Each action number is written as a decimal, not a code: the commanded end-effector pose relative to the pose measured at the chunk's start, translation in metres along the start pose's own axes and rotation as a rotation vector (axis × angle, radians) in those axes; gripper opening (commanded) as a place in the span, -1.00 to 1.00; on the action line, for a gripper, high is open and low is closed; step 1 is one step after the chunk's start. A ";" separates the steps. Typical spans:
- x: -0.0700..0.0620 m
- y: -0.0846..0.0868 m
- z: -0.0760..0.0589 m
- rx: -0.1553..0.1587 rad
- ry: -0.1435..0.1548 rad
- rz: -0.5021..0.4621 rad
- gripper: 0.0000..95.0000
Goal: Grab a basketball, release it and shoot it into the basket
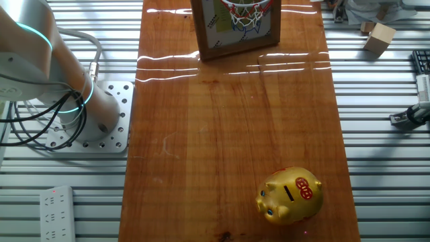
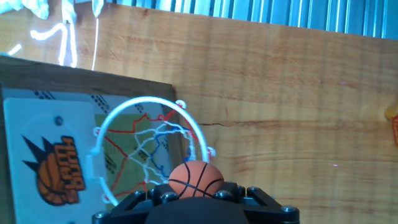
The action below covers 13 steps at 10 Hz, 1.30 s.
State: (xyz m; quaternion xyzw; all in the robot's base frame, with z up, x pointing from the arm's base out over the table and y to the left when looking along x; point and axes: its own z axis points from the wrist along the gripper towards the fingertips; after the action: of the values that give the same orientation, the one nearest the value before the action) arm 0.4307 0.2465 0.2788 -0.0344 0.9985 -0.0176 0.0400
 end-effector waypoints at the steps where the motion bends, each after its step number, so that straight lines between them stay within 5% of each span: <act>1: -0.002 0.003 0.005 0.000 0.000 0.007 -1.00; 13: -0.005 0.005 0.015 0.005 -0.008 0.013 -1.00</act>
State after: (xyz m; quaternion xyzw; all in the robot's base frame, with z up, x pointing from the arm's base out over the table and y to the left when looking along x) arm 0.4368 0.2515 0.2641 -0.0286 0.9984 -0.0202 0.0442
